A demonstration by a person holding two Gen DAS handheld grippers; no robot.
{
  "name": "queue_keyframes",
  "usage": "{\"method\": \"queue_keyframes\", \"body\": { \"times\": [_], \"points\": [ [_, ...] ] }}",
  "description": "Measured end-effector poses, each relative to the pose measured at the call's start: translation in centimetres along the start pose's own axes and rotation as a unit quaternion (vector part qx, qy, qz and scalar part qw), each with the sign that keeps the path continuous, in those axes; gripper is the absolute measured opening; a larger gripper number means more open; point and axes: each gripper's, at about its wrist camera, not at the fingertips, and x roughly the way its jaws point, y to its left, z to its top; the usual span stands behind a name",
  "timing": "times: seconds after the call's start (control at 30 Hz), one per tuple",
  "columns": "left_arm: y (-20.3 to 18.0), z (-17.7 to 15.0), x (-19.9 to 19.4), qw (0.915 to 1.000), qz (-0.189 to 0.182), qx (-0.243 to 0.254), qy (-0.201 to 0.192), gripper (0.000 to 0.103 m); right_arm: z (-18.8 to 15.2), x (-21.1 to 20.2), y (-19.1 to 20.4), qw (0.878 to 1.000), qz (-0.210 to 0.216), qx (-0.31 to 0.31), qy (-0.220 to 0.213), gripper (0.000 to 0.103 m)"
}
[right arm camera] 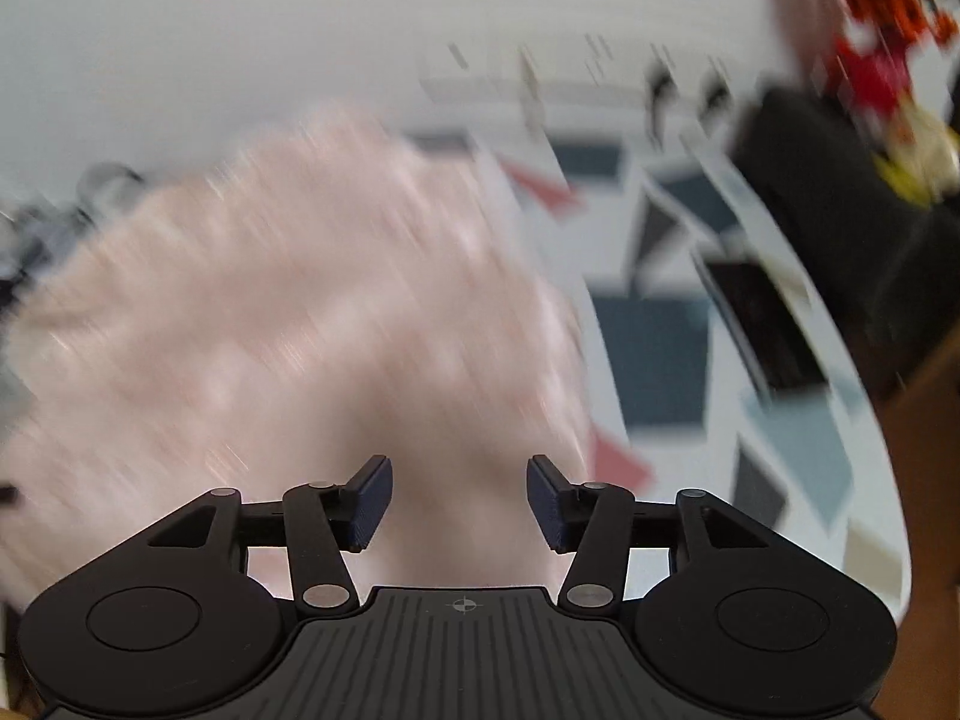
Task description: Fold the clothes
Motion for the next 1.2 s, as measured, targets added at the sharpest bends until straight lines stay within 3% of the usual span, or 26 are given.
{"method": "queue_keyframes", "body": {
  "times": [0.17,0.33,0.47,0.6,0.77,0.9,1.03,1.2],
  "points": [
    [0.8,1.6,-1.4,0.9995,0.006,-0.003,-0.032,0.061,6.9,-1.9,3.3,0.995,0.071,-0.051,-0.058,0.054],
    [-0.9,3.2,-0.1,0.9994,-0.002,0.002,-0.036,0.062,12.0,2.5,7.1,0.989,0.108,-0.084,-0.055,0.054],
    [-3.2,4.8,1.7,0.9989,0.005,0.026,-0.039,0.071,14.1,7.6,11.1,0.983,0.149,-0.103,-0.028,0.054],
    [-4.5,7.0,4.9,0.9984,0.033,0.038,-0.026,0.071,15.1,13.8,14.7,0.975,0.186,-0.117,0.023,0.054],
    [-5.5,8.9,8.1,0.9973,0.058,0.038,-0.023,0.071,15.3,20.2,17.3,0.962,0.24,-0.117,0.053,0.054],
    [-6.0,9.6,9.5,0.9961,0.071,0.043,-0.029,0.071,15.2,23.0,18.1,0.968,0.217,-0.117,0.051,0.055],
    [-6.0,9.9,10.5,0.9961,0.063,0.048,-0.041,0.078,15.6,24.5,16.4,0.988,0.118,-0.098,0.02,0.064],
    [-5.6,9.8,11.8,0.9968,0.043,0.043,-0.053,0.081,16.4,27.1,15.2,0.993,0.09,-0.063,0.035,0.067]
  ]
}}
